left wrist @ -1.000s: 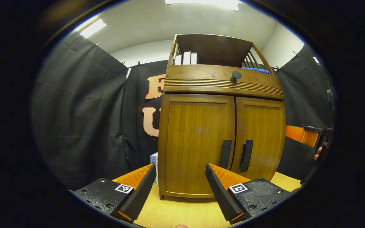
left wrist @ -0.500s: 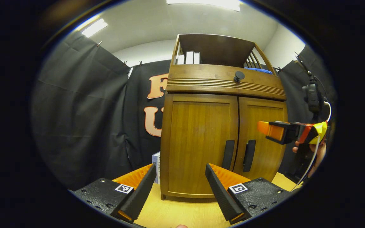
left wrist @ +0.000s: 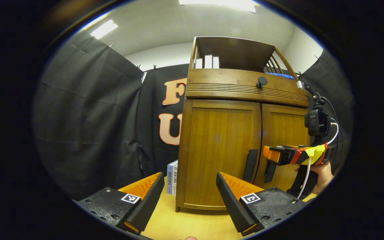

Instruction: Open the right door of the double-door shoe cabinet with the right hand, and open the left door with the left hand.

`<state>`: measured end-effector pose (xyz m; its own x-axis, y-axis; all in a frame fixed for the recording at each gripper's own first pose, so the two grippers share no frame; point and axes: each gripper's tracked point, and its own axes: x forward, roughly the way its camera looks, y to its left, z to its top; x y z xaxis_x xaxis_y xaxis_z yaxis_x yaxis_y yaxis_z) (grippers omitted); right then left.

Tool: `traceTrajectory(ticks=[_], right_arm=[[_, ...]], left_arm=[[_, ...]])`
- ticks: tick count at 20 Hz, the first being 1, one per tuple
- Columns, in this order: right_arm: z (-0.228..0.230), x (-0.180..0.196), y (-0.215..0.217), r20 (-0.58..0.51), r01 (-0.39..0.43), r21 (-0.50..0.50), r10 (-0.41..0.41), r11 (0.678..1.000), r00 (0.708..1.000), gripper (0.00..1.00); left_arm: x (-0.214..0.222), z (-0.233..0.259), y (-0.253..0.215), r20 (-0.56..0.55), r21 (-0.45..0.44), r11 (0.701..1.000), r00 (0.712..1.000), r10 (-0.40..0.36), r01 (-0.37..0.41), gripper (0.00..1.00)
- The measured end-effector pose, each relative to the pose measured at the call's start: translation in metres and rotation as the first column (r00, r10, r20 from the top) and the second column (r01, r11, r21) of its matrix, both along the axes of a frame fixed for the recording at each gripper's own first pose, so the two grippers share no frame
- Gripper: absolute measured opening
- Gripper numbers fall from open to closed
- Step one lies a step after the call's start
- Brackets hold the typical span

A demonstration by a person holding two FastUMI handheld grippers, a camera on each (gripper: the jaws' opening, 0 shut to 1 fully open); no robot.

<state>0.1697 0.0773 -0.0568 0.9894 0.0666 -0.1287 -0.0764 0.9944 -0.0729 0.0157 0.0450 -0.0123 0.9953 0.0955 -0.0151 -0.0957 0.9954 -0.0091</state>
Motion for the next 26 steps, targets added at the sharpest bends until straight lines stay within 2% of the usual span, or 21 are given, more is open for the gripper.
traceTrajectory(ticks=[1,3,5,7,10,11,13,15,16,18,19,20,21,22,23,24,26], right_arm=[[-0.008,0.006,-0.005,-0.011,0.008,-0.005,-0.008,1.000,1.000,0.95],[-0.018,0.016,-0.012,-0.027,0.028,-0.017,-0.028,0.999,0.999,0.96],[-0.025,0.027,-0.010,-0.046,0.039,-0.027,-0.041,0.999,0.998,0.96],[-0.020,0.032,-0.006,-0.034,0.027,-0.029,-0.028,0.999,0.999,0.85],[-0.022,0.030,-0.009,-0.034,0.022,-0.056,-0.024,0.998,0.999,0.77],[-0.023,0.028,-0.007,-0.038,0.017,-0.050,-0.019,0.999,0.999,0.83],[-0.028,0.029,0.000,-0.075,-0.015,-0.055,0.010,0.998,0.997,0.69],[-0.029,0.026,-0.003,-0.092,-0.027,-0.106,0.018,0.994,0.996,0.54],[-0.029,0.028,-0.004,-0.101,-0.049,-0.093,0.039,0.994,0.994,0.46],[-0.033,0.023,-0.001,-0.124,-0.063,-0.006,0.061,0.998,0.990,0.34],[-0.036,0.022,0.001,-0.120,-0.060,-0.007,0.059,0.998,0.991,0.25],[-0.036,0.020,-0.001,-0.114,-0.058,-0.044,0.052,0.997,0.992,0.25],[-0.033,0.023,-0.007,-0.107,-0.054,-0.067,0.047,0.996,0.993,0.29],[-0.032,0.023,-0.008,-0.106,-0.053,-0.060,0.046,0.997,0.993,0.25],[-0.033,0.022,-0.005,-0.113,-0.057,-0.040,0.052,0.998,0.992,0.27],[-0.034,0.021,-0.003,-0.120,-0.066,-0.027,0.062,0.997,0.991,0.30],[-0.032,0.020,-0.002,-0.121,-0.088,-0.045,0.082,0.995,0.989,0.30]], left_arm=[[0.000,-0.001,0.002,-0.001,-0.001,1.000,1.000,0.003,-0.003,0.95],[0.001,-0.001,0.003,-0.004,-0.005,1.000,1.000,0.002,-0.002,0.92],[0.002,0.000,0.005,0.002,-0.008,1.000,1.000,0.002,-0.002,0.95],[0.001,0.001,0.004,0.004,-0.007,1.000,1.000,-0.002,0.002,0.95],[0.001,0.000,0.003,0.008,-0.007,1.000,1.000,-0.004,0.005,0.95],[0.000,0.001,0.003,0.008,-0.005,1.000,1.000,-0.004,0.004,0.95],[-0.002,0.001,0.003,0.012,-0.005,1.000,1.000,0.000,0.000,0.95],[-0.005,0.002,0.002,0.015,-0.015,1.000,1.000,0.002,-0.002,0.95],[-0.006,0.003,-0.001,0.015,-0.018,1.000,1.000,0.002,-0.001,0.95],[-0.007,0.003,-0.003,0.012,-0.018,1.000,1.000,0.002,-0.002,0.92],[-0.009,0.002,-0.003,0.008,-0.015,1.000,1.000,0.003,-0.003,0.92],[-0.010,0.002,-0.004,0.002,-0.012,1.000,1.000,0.005,-0.005,0.92],[-0.011,0.000,-0.005,-0.004,-0.007,1.000,1.000,0.007,-0.007,0.92],[-0.010,-0.001,-0.006,-0.011,-0.005,1.000,1.000,0.010,-0.010,0.92],[-0.009,-0.002,-0.008,-0.020,-0.007,1.000,1.000,0.012,-0.012,0.95],[-0.006,-0.002,-0.011,-0.027,-0.016,1.000,1.000,0.009,-0.009,0.92],[0.000,0.000,-0.018,-0.032,-0.033,0.999,0.999,0.004,-0.005,0.94]])
